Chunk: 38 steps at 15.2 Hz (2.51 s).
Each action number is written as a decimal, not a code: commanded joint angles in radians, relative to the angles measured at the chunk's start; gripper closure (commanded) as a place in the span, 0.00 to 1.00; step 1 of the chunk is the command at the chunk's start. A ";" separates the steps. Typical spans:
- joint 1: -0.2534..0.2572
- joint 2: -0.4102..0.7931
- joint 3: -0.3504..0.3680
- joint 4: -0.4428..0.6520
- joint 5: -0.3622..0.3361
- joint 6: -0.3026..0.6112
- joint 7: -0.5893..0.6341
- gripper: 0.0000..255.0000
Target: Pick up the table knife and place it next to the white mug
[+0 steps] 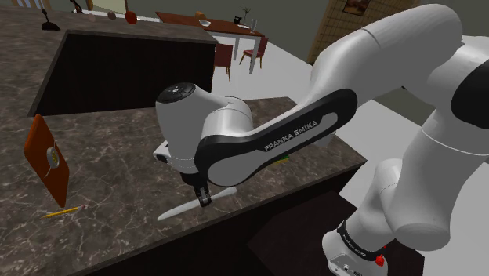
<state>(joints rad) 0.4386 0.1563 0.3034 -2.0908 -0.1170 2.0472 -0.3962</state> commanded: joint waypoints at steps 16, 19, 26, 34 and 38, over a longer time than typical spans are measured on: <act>-0.003 -0.078 0.006 0.077 0.034 -0.158 -0.030 1.00; -0.003 -0.092 0.006 0.101 0.040 -0.196 -0.035 1.00; -0.004 -0.119 0.006 0.166 0.049 -0.286 -0.046 1.00; -0.025 -0.198 -0.013 0.152 0.065 -0.345 -0.095 1.00; -0.058 -0.321 -0.058 0.017 0.077 -0.323 -0.182 1.00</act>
<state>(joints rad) 0.3886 -0.1280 0.2577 -2.0304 -0.0433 1.7144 -0.5543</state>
